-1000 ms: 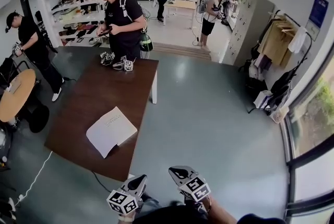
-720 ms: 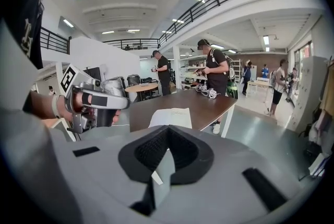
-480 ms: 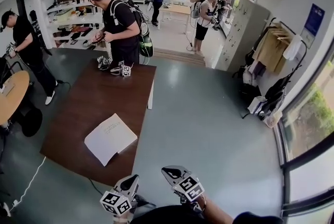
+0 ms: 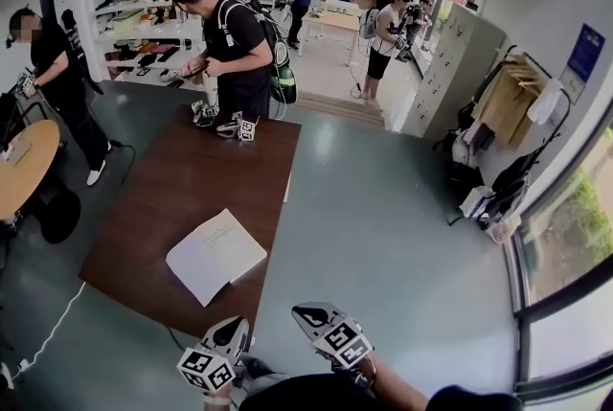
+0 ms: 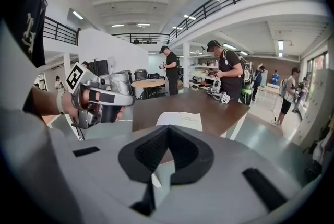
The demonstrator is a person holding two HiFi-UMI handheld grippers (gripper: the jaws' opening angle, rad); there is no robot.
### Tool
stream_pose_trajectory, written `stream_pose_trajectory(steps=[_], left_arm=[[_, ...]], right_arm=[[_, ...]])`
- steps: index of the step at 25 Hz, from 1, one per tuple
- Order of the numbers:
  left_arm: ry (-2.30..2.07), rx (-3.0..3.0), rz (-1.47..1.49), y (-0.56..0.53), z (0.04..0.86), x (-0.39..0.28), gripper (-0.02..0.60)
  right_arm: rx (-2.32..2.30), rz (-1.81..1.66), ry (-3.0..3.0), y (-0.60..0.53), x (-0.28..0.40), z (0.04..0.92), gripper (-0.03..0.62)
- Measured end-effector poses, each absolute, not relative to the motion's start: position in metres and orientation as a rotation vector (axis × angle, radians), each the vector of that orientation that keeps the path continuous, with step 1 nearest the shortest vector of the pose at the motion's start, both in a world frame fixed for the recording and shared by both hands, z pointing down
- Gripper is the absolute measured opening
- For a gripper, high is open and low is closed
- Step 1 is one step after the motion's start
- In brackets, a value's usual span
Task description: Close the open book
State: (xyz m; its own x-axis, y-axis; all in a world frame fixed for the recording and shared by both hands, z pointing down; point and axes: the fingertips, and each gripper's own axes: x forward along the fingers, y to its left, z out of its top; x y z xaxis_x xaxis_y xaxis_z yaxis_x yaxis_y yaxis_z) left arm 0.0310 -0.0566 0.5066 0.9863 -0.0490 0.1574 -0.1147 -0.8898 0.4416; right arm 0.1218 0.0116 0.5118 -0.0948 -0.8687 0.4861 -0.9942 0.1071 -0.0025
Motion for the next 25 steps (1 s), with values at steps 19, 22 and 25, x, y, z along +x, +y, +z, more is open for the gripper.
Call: stream_pose_trajectory(steps=[19,22,25], left_arm=[[-0.243,2.654,0.176,-0.114,0.511,-0.022,0.003],[-0.27,2.659,0.171,-0.119,0.514,-0.03,0.003],[-0.293,2.655,0.164,-0.123,0.515,-0.036,0.003]], right_arm=[[1.695,0.437,-2.083,-0.049,0.075,0.515,-0.012],[1.673,0.432,-2.082,-0.054,0.07,0.517,-0.014],[1.65,0.427,-2.075,-0.055,0.065,0.516,-0.013]])
